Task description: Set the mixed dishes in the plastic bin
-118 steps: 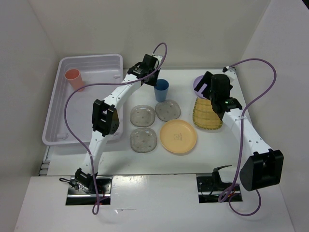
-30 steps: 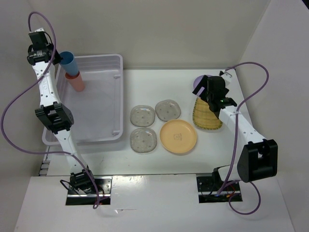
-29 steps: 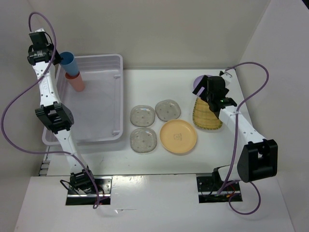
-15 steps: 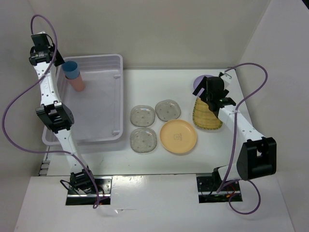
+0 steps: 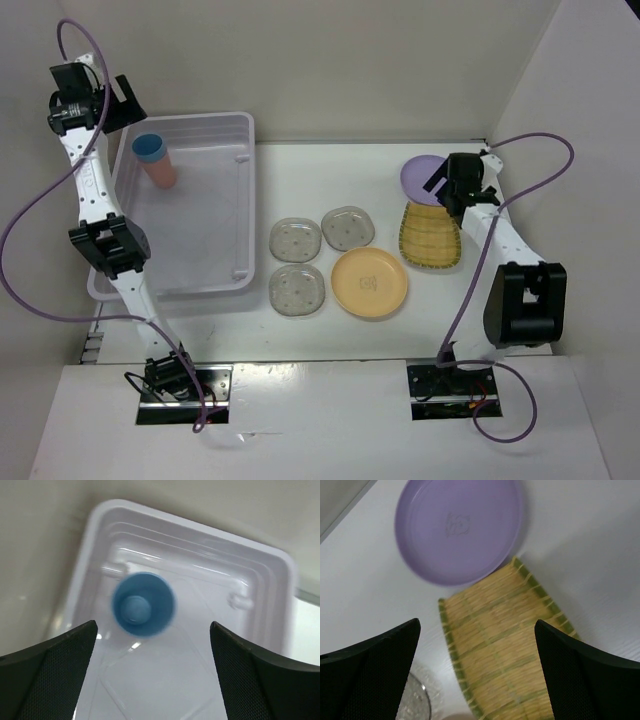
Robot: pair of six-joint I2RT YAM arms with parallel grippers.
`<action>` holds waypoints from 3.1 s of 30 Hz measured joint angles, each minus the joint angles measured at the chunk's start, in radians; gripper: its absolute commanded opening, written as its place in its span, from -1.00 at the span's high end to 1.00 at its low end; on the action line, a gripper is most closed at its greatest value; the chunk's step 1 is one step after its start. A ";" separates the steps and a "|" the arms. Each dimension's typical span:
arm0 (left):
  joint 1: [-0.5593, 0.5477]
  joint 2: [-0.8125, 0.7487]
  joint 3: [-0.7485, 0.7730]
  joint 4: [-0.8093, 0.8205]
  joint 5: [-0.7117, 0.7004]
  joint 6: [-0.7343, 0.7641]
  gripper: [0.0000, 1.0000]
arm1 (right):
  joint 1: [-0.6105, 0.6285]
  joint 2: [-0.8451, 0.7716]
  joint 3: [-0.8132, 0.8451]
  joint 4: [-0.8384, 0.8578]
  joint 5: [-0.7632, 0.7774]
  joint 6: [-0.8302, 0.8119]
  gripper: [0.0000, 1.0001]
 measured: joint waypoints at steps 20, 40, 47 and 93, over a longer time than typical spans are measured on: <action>-0.440 -0.658 -0.911 0.234 0.397 0.039 -0.99 | -0.235 0.412 0.221 0.059 -0.080 -0.106 -0.79; -0.460 -0.756 -1.088 0.239 0.322 -0.031 -0.99 | -0.235 0.652 0.417 0.085 -0.126 -0.150 -0.24; -0.460 -0.756 -1.088 0.239 0.314 -0.031 -0.99 | -0.235 0.668 0.430 0.071 -0.128 -0.156 0.23; -0.591 -0.558 -1.031 0.636 0.798 -0.206 -0.99 | 0.319 -0.106 0.243 0.020 -0.174 -0.122 1.00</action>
